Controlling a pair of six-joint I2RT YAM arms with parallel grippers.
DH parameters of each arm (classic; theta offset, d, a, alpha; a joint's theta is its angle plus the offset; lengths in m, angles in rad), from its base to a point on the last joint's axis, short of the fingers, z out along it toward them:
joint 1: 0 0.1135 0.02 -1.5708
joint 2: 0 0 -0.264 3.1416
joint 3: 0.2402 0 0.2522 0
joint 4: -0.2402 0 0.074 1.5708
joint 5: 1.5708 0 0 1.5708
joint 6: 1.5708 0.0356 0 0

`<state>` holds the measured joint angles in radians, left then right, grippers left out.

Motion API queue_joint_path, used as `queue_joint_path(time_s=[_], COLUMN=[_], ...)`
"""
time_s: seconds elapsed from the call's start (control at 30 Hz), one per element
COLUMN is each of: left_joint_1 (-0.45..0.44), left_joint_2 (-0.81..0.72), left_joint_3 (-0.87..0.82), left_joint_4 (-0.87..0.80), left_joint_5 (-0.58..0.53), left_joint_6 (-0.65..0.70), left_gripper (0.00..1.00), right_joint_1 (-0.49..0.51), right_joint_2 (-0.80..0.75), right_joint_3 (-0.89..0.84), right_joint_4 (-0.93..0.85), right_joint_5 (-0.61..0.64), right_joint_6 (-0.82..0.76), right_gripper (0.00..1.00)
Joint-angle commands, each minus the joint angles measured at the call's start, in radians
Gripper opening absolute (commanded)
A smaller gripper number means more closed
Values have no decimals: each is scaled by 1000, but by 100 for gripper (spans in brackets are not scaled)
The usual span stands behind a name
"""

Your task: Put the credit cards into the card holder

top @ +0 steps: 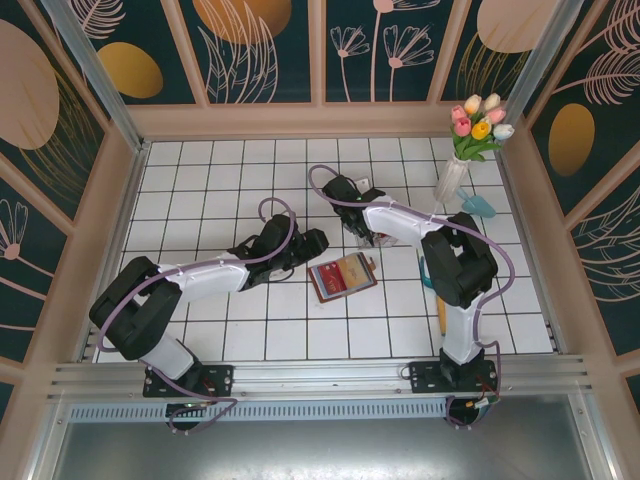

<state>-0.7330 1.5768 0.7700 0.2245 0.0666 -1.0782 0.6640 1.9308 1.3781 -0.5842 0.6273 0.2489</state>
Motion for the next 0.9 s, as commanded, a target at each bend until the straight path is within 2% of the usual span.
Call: queue_joint_path(time_s=[0.0,0.23,0.37,0.6,0.7,0.77,0.87], left_joint_1=[2,2,2,2,2,1,6], left_joint_2=[-26,-24,-26,-21,-16,-18,-26], left_joint_3=[-14,-18,-20,-11,-6,-6,-8], left_joint_4=[13,11,12,9,8,9,26], left_joint_5=[-6,-5,-7,-7,-1,4,20], left_joint_6=[-10,-10,-11,-11,-8,-9,-5], left_gripper=[71,71,71,72,72,72,72], right_joint_1=[-6,-15,-19,-31,-44,-46,-60], right_joint_2=[-45,-63,-94,-136,-133,-147,-215], right_joint_3=[-17,-29,-25,-29,-35,-38,-58], right_joint_4=[-35,-24,-23,-28,-29,-27,3], right_joint_5=[8,-48,-92,-116,-137,-161,-266], right_joint_6=[-10,-13,-12,3,1,7,21], right_gripper=[16,11,2,4,1,0,0])
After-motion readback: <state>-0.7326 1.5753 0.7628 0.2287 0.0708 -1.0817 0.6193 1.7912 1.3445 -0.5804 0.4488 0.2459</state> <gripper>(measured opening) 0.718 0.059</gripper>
